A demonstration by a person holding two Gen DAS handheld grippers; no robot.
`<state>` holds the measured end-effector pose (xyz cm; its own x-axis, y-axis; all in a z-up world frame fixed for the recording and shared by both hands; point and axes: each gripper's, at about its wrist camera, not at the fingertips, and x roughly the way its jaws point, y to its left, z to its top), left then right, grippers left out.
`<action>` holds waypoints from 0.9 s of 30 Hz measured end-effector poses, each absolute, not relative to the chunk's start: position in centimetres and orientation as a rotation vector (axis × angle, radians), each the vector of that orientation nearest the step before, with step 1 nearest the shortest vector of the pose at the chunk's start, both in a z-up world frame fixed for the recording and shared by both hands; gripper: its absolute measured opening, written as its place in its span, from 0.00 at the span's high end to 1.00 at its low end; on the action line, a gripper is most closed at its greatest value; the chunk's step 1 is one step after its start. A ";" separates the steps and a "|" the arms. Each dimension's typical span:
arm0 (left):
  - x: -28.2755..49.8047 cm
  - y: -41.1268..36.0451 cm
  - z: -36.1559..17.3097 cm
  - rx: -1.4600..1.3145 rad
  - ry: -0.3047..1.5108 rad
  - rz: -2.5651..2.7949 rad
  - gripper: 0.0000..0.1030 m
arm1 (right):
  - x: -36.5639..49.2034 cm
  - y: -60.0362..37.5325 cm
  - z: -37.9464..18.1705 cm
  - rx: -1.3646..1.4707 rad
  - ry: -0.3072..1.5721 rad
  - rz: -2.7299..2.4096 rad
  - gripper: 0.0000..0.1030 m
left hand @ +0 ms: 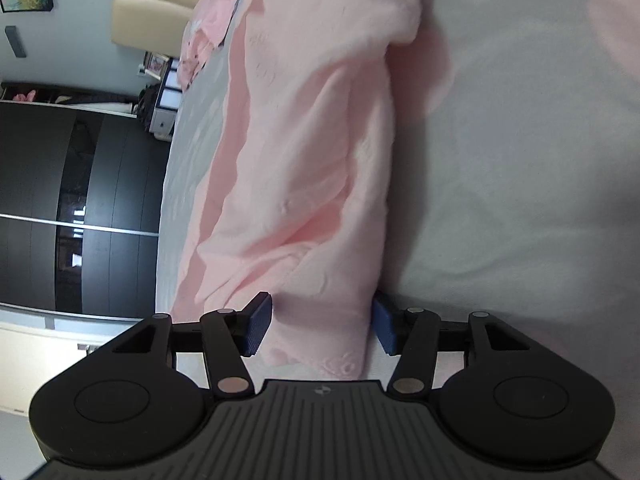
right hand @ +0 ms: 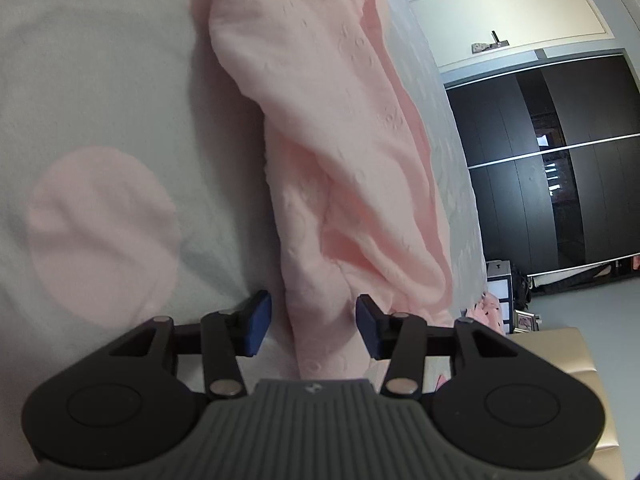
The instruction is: Fold clothes
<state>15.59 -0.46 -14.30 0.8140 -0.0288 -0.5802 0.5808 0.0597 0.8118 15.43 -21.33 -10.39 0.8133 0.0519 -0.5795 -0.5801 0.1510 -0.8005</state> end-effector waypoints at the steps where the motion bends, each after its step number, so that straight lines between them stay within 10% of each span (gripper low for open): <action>1: 15.9 -0.5 -14.3 1.448 0.482 -0.483 0.52 | 15.8 -21.1 -10.5 -1.358 0.477 0.470 0.51; 5: 17.1 -0.8 -14.0 1.435 0.537 -0.497 0.74 | 18.0 -19.8 -10.9 -1.327 0.518 0.428 0.60; 7: 16.9 -0.6 -13.7 1.435 0.554 -0.499 0.85 | 19.1 -19.2 -10.7 -1.303 0.569 0.415 0.91; 27: 9.7 3.2 -6.3 1.427 0.567 -0.454 0.99 | 11.9 -18.9 -4.0 -1.244 0.556 0.451 0.97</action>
